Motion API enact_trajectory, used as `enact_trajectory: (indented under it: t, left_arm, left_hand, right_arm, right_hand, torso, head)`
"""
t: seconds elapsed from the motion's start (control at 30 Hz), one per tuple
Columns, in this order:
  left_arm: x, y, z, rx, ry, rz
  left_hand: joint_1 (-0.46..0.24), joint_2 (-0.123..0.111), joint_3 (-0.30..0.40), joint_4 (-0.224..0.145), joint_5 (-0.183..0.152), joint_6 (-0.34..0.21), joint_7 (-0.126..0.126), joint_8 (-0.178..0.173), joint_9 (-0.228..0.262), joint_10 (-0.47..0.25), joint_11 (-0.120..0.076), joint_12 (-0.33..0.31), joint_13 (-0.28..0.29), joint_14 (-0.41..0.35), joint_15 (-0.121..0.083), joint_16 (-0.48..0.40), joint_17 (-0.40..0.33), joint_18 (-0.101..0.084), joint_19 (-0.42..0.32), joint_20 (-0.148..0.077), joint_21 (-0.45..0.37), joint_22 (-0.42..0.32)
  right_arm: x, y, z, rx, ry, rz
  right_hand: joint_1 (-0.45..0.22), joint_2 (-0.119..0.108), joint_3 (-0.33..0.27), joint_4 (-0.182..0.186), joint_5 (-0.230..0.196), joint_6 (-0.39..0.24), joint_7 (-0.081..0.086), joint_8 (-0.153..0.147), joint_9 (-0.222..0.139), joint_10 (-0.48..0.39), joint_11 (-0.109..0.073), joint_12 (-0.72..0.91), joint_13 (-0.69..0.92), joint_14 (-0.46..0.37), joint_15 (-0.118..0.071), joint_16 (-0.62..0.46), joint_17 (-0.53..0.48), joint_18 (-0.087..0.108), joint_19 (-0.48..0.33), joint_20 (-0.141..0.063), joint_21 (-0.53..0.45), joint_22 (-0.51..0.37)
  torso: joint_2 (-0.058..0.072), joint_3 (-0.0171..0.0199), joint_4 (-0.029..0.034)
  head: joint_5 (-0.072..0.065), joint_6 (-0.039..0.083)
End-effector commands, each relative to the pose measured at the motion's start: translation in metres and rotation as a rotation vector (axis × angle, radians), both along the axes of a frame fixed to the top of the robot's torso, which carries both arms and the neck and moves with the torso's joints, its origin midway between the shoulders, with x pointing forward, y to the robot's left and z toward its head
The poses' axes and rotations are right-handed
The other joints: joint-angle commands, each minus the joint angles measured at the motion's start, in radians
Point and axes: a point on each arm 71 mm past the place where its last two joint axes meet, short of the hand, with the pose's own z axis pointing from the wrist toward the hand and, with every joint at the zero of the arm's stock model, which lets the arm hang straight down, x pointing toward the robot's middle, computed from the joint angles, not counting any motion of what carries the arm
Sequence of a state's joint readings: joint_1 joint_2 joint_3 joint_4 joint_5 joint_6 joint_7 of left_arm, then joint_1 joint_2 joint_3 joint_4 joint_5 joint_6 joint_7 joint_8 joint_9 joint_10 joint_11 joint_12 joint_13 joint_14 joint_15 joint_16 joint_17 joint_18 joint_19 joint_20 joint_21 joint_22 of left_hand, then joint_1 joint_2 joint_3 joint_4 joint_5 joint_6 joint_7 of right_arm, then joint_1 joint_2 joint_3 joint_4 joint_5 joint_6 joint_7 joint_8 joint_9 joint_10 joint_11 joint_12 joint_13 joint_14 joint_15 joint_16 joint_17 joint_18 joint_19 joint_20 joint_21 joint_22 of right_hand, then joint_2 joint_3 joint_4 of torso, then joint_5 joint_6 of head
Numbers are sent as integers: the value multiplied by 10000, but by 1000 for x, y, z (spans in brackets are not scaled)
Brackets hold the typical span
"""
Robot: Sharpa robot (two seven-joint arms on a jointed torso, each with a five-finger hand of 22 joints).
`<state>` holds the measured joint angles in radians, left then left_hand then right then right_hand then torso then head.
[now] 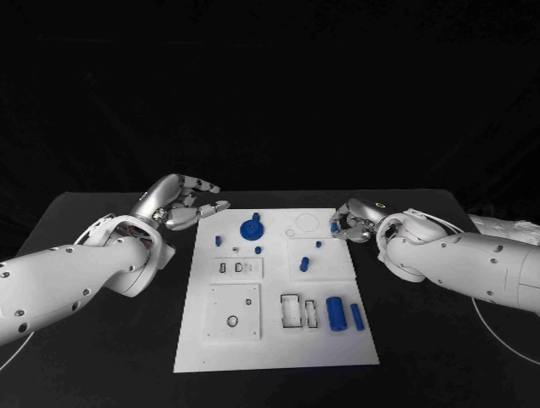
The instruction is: Assemble the parts on the task board
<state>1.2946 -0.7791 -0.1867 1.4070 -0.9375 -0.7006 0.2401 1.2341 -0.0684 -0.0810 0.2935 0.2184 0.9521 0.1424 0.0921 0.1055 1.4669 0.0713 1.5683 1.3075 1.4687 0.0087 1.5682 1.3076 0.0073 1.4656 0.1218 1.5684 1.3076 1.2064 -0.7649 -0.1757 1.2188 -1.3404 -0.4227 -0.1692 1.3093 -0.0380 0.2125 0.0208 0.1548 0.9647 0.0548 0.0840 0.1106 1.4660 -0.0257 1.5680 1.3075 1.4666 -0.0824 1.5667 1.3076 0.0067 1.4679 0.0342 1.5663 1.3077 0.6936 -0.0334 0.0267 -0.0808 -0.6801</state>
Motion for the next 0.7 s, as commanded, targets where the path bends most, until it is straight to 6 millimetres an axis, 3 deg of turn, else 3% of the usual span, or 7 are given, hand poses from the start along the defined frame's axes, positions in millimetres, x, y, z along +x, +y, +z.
enact_trajectory:
  t: [0.03,0.33,0.7]
  left_arm:
    - [-1,-3,0,15,-61,-175]
    - [-1,-2,0,10,-65,-167]
    - [-1,-3,0,10,-70,-173]
  left_hand:
    - [2,88,68,2,-31,52,-9,-46,-13,1039,44,24,2633,1021,40,26,2632,-73,1052,65,24,2632]
    - [2,88,68,2,-31,52,-9,-46,-13,1039,44,24,2633,1021,40,26,2632,-73,1052,65,24,2632]
    - [2,88,68,2,-31,52,-9,-46,-13,1039,44,24,2633,1021,40,26,2632,-73,1052,65,24,2632]
  right_arm:
    - [0,0,-1,-128,24,34]
    - [-1,0,-1,-183,93,101]
    - [-4,5,7,418,-710,242]
  right_hand:
    - [-5,163,3,86,-60,236,27,80,13,1048,111,28,2633,1042,45,41,2632,-67,1029,-3,45,2631]
    - [132,425,81,74,-99,1015,-34,284,65,1048,130,28,2633,1042,85,41,2632,-67,1029,41,45,2631]
    - [290,469,104,-37,-14,1249,-69,301,61,1048,134,28,2633,1042,94,41,2632,-67,1029,51,45,2631]
  torso:
    - [-4,0,7]
    - [10,2,16]
    - [-15,0,2]
  head:
    - [4,6]
    - [25,23]
    - [58,3]
